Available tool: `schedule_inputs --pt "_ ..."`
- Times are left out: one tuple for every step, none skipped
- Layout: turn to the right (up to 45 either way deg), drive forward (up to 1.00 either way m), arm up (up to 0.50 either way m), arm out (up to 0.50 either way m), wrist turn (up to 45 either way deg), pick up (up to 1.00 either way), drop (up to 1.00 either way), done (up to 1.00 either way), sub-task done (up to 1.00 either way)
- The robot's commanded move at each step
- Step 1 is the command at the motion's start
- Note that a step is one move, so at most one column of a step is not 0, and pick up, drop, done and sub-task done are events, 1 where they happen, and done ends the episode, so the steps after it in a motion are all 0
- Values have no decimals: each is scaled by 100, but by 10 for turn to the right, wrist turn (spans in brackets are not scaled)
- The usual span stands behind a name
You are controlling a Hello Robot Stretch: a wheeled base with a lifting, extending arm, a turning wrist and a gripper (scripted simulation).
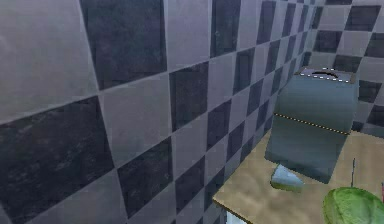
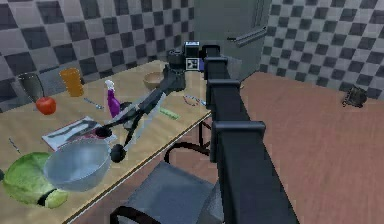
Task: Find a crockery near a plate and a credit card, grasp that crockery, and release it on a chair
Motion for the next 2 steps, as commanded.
schedule_inputs --pt "0 0 0 0 450 0 0 0 0" --pt "0 0 0 0 450 0 0 0 0"
